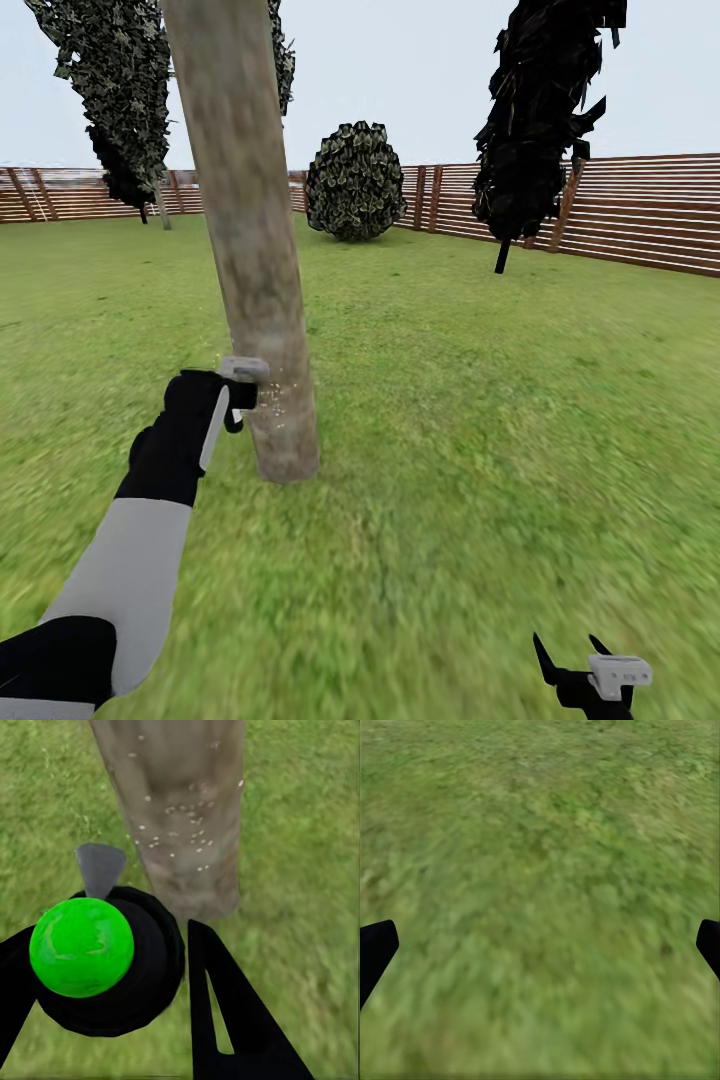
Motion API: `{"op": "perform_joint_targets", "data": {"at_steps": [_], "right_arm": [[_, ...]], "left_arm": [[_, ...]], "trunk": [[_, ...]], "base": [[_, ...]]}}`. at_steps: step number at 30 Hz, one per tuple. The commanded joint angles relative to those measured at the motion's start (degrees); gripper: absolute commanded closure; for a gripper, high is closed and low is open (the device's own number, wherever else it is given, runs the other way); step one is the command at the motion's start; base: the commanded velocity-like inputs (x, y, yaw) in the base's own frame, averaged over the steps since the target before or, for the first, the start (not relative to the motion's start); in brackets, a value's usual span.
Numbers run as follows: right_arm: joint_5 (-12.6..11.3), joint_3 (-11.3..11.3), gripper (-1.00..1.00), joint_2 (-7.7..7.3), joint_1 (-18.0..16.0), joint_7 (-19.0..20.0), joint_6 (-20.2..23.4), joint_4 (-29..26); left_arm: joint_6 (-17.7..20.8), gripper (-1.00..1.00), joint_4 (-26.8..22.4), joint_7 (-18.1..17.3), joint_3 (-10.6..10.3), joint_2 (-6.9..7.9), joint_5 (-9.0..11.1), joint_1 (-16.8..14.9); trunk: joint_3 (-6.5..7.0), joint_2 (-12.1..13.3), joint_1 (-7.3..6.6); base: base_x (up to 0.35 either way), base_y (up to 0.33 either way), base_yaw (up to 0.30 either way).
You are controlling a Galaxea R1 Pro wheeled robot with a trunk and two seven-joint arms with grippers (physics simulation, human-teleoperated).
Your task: In the garden, pick up the pesticide atomizer on the floor and spray pesticide onto both trees until each tree trunk is fully covered.
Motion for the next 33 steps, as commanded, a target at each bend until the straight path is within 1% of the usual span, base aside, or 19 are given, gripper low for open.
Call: {"op": "perform_joint_targets", "data": {"at_steps": [1, 4, 7, 11, 14, 16, 18, 19, 21, 24, 26, 29, 30, 32, 33], "right_arm": [[0.39, -0.48, -1.00, 0.06, -0.09, 0.42, -0.26, -0.09], [0.39, -0.48, -1.00, 0.09, -0.10, 0.42, -0.26, -0.08], [0.39, -0.48, -1.00, 0.09, -0.11, 0.42, -0.26, -0.08], [0.39, -0.48, -1.00, 0.07, -0.09, 0.42, -0.26, -0.02], [0.39, -0.48, -1.00, 0.12, -0.11, 0.42, -0.26, 0.01], [0.39, -0.48, -1.00, 0.09, -0.09, 0.42, -0.26, 0.01], [0.39, -0.48, -1.00, 0.08, -0.08, 0.42, -0.26, 0.01], [0.39, -0.48, -1.00, 0.09, -0.09, 0.42, -0.26, 0.01], [0.39, -0.48, -1.00, 0.07, -0.08, 0.42, -0.26, 0.01], [0.39, -0.48, -1.00, 0.07, -0.10, 0.42, -0.26, 0.01], [0.39, -0.48, -1.00, 0.11, -0.08, 0.42, -0.26, 0.01], [0.39, -0.46, -1.00, 0.12, -0.09, 0.42, -0.26, 0.01], [0.39, -0.47, -1.00, 0.13, -0.08, 0.42, -0.26, 0.01], [0.39, -0.43, -1.00, 0.13, -0.09, 0.42, -0.26, 0.01], [0.39, -0.43, -1.00, 0.14, -0.10, 0.42, -0.26, 0.01]], "left_arm": [[0.21, 1.00, -0.03, 0.10, -0.24, -0.14, -0.06, 0.36], [0.13, 1.00, 0.52, 0.06, -0.29, -0.29, 0.03, 1.36], [0.03, 1.00, 0.85, 0.02, -0.34, -0.33, 0.08, 4.05], [-0.62, 1.00, 2.11, 0.01, -0.42, -0.34, 0.09, 8.77], [-1.17, 1.00, 3.71, 0.06, -0.38, -0.40, 0.09, 10.67], [-3.39, 1.00, 5.99, 0.14, -0.36, -0.42, 0.05, 11.51], [-7.55, 1.00, 9.50, 0.17, -0.28, -0.36, 0.02, 11.81], [-10.24, 1.00, 12.15, 0.19, -0.25, -0.31, 0.01, 11.89], [-13.75, 1.00, 16.62, 0.25, 0.04, -0.25, -0.04, 11.94], [-17.95, 1.00, 22.10, 0.27, 0.39, -0.09, -0.01, 11.96], [-21.42, 1.00, 26.06, 0.33, 0.44, -0.02, 0.09, 11.90], [-23.91, 1.00, 30.23, 0.36, 0.43, 0.01, 0.29, 11.88], [-24.31, 1.00, 30.78, 0.39, 0.51, 0.01, 0.32, 11.88], [-25.05, 1.00, 31.51, 0.48, 1.12, 0.06, 0.34, 11.87], [-25.31, 1.00, 31.94, 0.51, 1.92, 0.04, 0.35, 11.87]], "trunk": [[-0.05, -0.03, -0.01], [-0.05, -0.03, -0.01], [-0.05, -0.03, -0.01], [-0.05, -0.03, -0.01], [-0.05, -0.03, -0.01], [-0.05, -0.03, -0.01], [-0.05, -0.03, -0.01], [-0.05, -0.03, -0.01], [-0.05, -0.03, -0.01], [-0.05, -0.03, -0.01], [-0.05, -0.03, -0.01], [-0.05, -0.03, -0.01], [-0.05, -0.03, -0.01], [-0.05, -0.03, -0.01], [-0.05, -0.03, -0.01]], "base": [[0.000, 0.000, 0.000], [0.000, 0.000, 0.000], [0.000, 0.000, 0.000], [0.000, 0.000, 0.000], [0.000, 0.000, 0.000], [0.000, 0.000, 0.000], [0.000, 0.000, 0.000], [0.000, 0.000, 0.000], [0.000, 0.000, 0.000], [0.000, 0.000, 0.000], [0.000, 0.000, 0.000], [0.000, 0.000, 0.000], [0.000, 0.000, 0.000], [0.000, 0.000, 0.000], [0.000, 0.000, 0.000]]}}
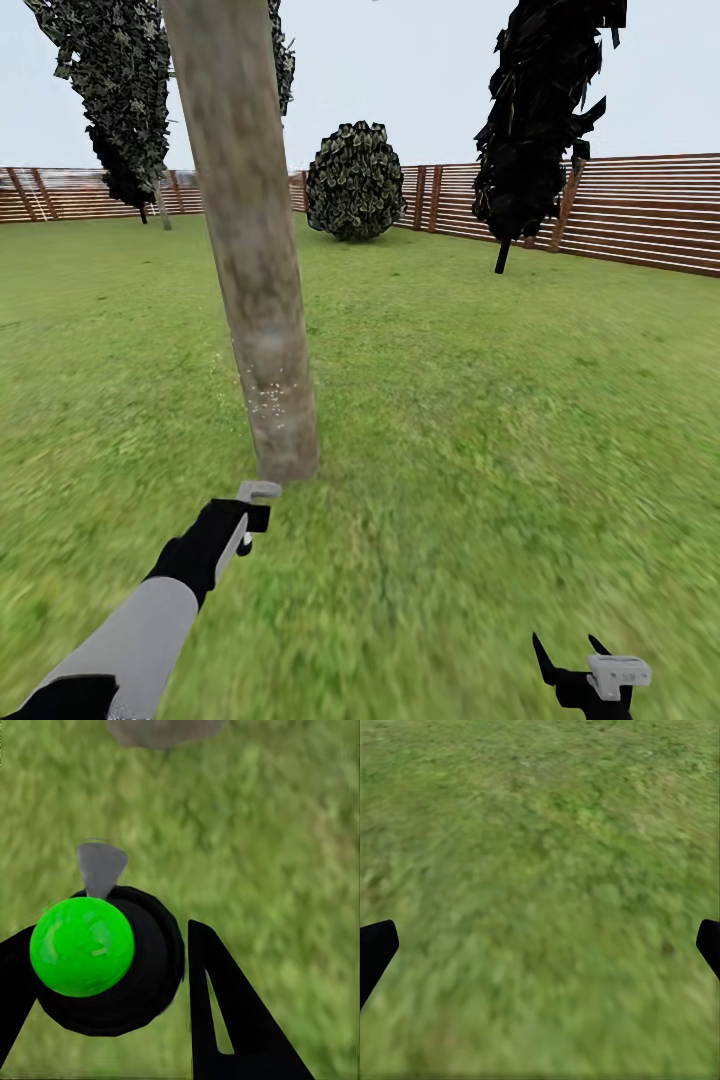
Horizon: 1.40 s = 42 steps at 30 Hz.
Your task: In the garden, pick up the pesticide atomizer on the floor and spray pesticide onto both trees until each tree trunk is fully covered.
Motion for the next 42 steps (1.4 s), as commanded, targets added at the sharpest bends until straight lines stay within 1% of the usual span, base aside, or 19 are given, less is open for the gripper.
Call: {"op": "perform_joint_targets", "data": {"at_steps": [1, 2, 4, 6, 8, 10, 14, 15, 16, 20, 22, 25, 34, 42], "right_arm": [[0.39, -0.47, -1.00, 0.06, -0.11, 0.42, -0.25, -0.08], [0.39, -0.46, -1.00, 0.06, -0.11, 0.42, -0.25, -0.08], [0.39, -0.45, -1.00, 0.06, -0.10, 0.42, -0.25, -0.08], [0.39, -0.45, -1.00, 0.06, -0.09, 0.42, -0.25, -0.08], [0.39, -0.44, -1.00, 0.06, -0.09, 0.42, -0.25, -0.08], [0.39, -0.44, -1.00, 0.06, -0.07, 0.42, -0.25, -0.08], [0.39, -0.44, -1.00, 0.06, -0.10, 0.42, -0.25, -0.08], [0.39, -0.44, -1.00, 0.06, -0.08, 0.41, -0.25, -0.02], [0.39, -0.44, -1.00, 0.06, -0.10, 0.42, -0.25, 0.00], [0.39, -0.44, -1.00, 0.06, -0.10, 0.42, -0.25, -0.07], [0.39, -0.44, -1.00, 0.06, -0.11, 0.42, -0.25, -0.07], [0.39, -0.44, -1.00, 0.06, -0.12, 0.42, -0.25, -0.08], [0.39, -0.44, -1.00, 0.06, -0.10, 0.42, -0.25, -0.08], [0.39, -0.46, -1.00, 0.06, -0.12, 0.42, -0.25, -0.15]], "left_arm": [[0.14, 1.00, 0.23, -0.15, 0.82, -0.07, -0.53, -0.02], [0.02, 1.00, 0.59, -0.14, 1.63, -0.07, -0.53, 0.01], [-0.25, 1.00, 0.87, -0.15, 2.26, -0.08, -0.53, 0.09], [-0.29, 1.00, 0.96, -0.15, 2.49, -0.05, -0.55, 0.15], [-0.32, 1.00, 0.99, -0.13, 2.70, 0.12, -0.57, 1.23], [-0.30, 1.00, 1.03, 0.10, 2.73, 0.27, -0.63, 1.56], [-0.23, 1.00, 1.01, 2.17, 2.79, 0.51, -0.55, 2.64], [-0.22, 1.00, 1.00, 3.07, 4.79, 0.54, -0.53, 2.84], [-0.24, 1.00, 1.00, 3.19, 5.97, 0.65, -0.61, 2.87], [-0.39, 1.00, 1.01, 3.23, 6.18, 0.70, -0.66, 3.04], [-0.41, 1.00, 1.00, 3.74, 6.24, 1.37, -0.59, 3.36], [-0.42, 1.00, 1.00, 3.95, 6.26, 1.68, -0.52, 3.53], [-0.56, 1.00, 0.89, 4.00, 6.20, 1.78, -0.44, 3.66], [-0.51, 1.00, 0.32, 3.78, 6.17, 1.85, -0.53, 3.67]], "trunk": [[-0.05, -0.03, -0.01], [-0.05, -0.03, -0.01], [-0.05, -0.03, -0.01], [-0.05, -0.03, -0.01], [-0.05, -0.03, -0.01], [-0.05, -0.03, -0.01], [-0.05, -0.03, -0.01], [-0.05, -0.03, -0.01], [-0.05, -0.03, -0.01], [-0.05, -0.03, -0.01], [-0.05, -0.03, -0.01], [-0.05, -0.03, -0.01], [-0.05, -0.03, -0.01], [-0.05, -0.03, -0.01]], "base": [[0.000, 0.000, 0.000], [0.000, 0.000, 0.000], [0.000, 0.000, 0.000], [0.000, 0.000, 0.000], [0.046, -0.020, 0.000], [0.160, -0.096, 0.000], [0.219, -0.150, 0.000], [0.238, -0.168, 0.000], [0.238, -0.168, 0.000], [0.237, -0.182, 0.000], [0.234, -0.194, 0.017], [0.234, -0.196, 0.146], [0.224, -0.201, 0.252], [0.076, -0.259, 0.027]]}}
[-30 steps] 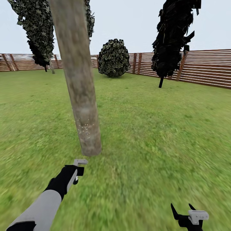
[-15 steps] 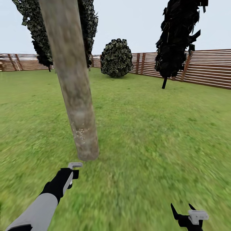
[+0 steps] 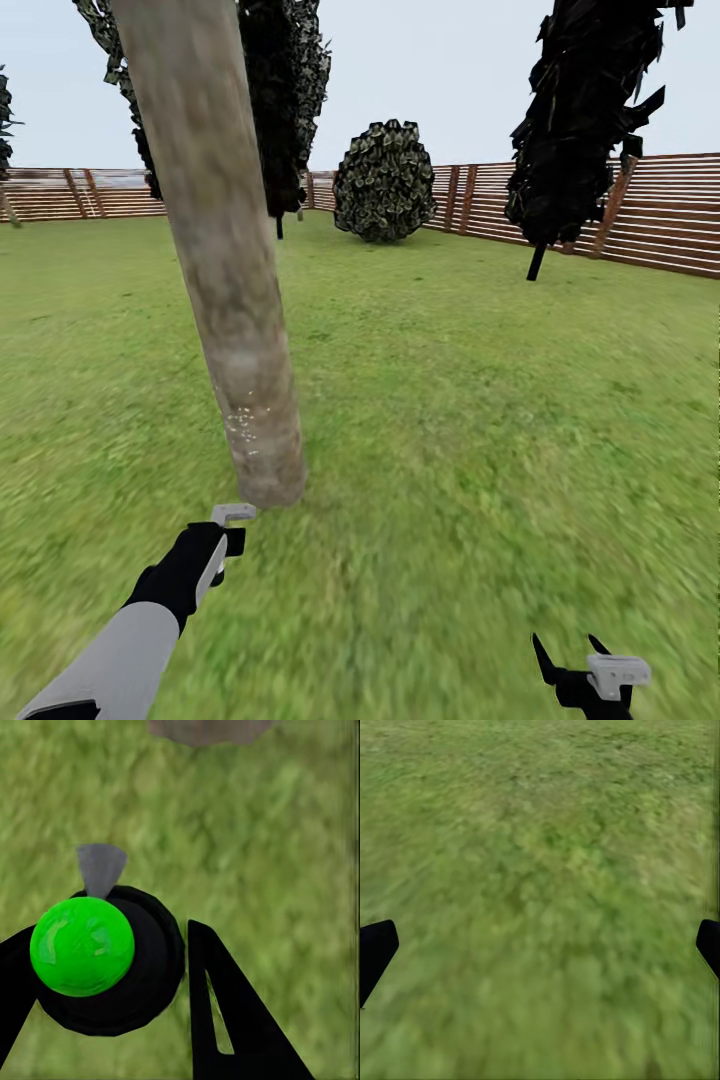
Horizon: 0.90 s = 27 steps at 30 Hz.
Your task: In the garden, pick up the pesticide atomizer on the floor and spray pesticide onto both trees until each tree trunk is fully covered.
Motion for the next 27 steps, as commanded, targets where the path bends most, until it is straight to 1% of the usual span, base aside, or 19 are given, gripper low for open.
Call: {"op": "perform_joint_targets", "data": {"at_steps": [1, 11, 27], "right_arm": [[0.38, -0.47, -1.00, 0.06, -0.11, 0.40, -0.27, -0.04], [0.38, -0.46, -1.00, 0.06, -0.10, 0.40, -0.27, -0.05], [0.38, -0.37, -1.00, 0.06, -0.10, 0.40, -0.27, -0.04]], "left_arm": [[0.33, 1.00, -0.10, -0.22, 0.16, -0.04, -0.61, -0.03], [0.45, 1.00, -0.20, -0.34, 0.17, -0.02, -0.61, -0.03], [0.25, 1.00, 0.24, -0.02, 0.10, -0.04, -0.50, -0.03]], "trunk": [[-0.05, -0.02, -0.01], [-0.05, -0.02, -0.01], [-0.05, -0.02, -0.01]], "base": [[0.003, -0.274, 0.041], [-0.002, -0.275, 0.218], [-0.012, -0.275, 0.011]]}}
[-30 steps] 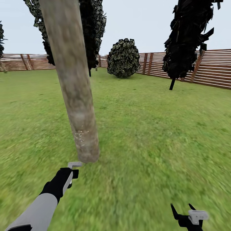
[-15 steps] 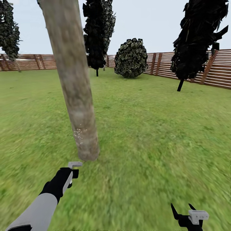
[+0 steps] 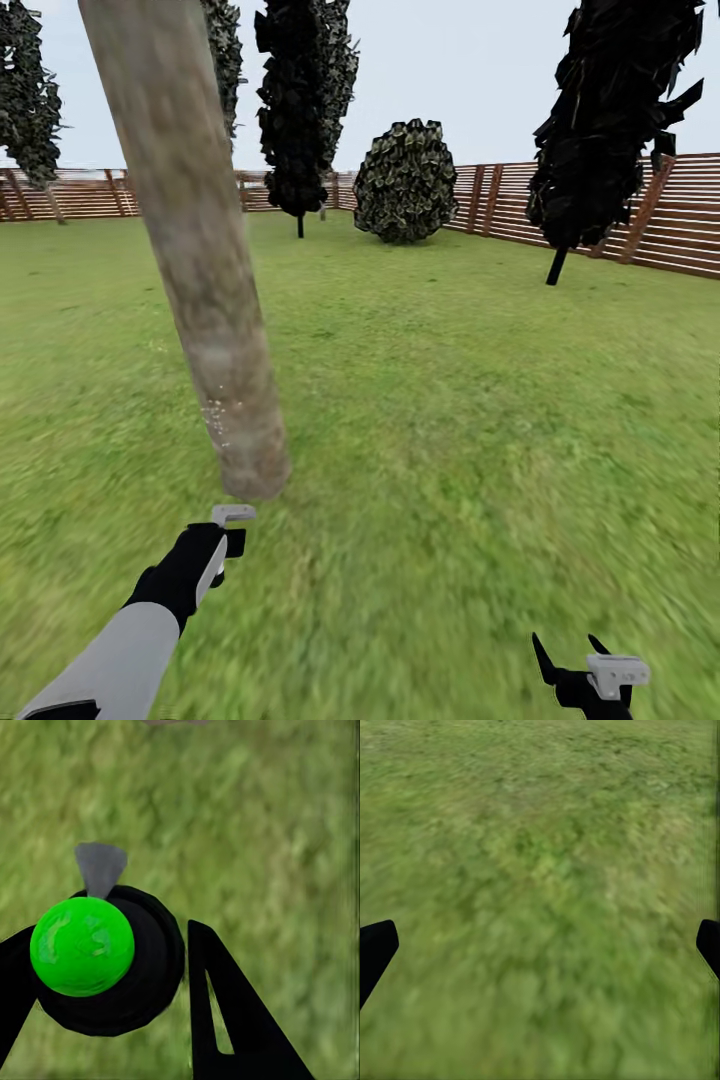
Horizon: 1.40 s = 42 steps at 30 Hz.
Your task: In the garden, pick up the pesticide atomizer on the floor and spray pesticide onto both trees until each tree trunk is fully covered.
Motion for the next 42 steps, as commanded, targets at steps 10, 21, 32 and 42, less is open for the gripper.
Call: {"op": "perform_joint_targets", "data": {"at_steps": [10, 21, 32, 42], "right_arm": [[0.38, -0.55, -1.00, 0.06, -0.11, 0.40, -0.27, -0.12], [0.38, -0.65, -1.00, -0.03, -0.10, 0.37, -0.27, -0.04], [0.38, -0.65, -1.00, -0.03, -0.11, 0.34, -0.27, -0.02], [0.38, -0.65, -1.00, -0.03, -0.10, 0.31, -0.27, 0.02]], "left_arm": [[-1.02, 1.00, -0.69, -0.18, -0.04, -0.46, -0.57, -0.03], [1.10, 1.00, -11.36, -0.96, -3.85, -0.36, -1.34, -1.02], [9.47, 1.00, -12.52, -2.27, -5.62, -0.53, -0.92, -5.57], [10.11, 1.00, -14.13, -12.08, -9.75, 4.92, -2.46, -8.18]], "trunk": [[-0.05, -0.02, -0.01], [-0.05, -0.02, -0.01], [-0.05, -0.02, -0.01], [-0.05, -0.02, -0.01]], "base": [[-0.024, -0.270, 0.243], [-0.050, -0.039, 0.090], [0.000, 0.000, 0.000], [0.000, 0.000, 0.000]]}}
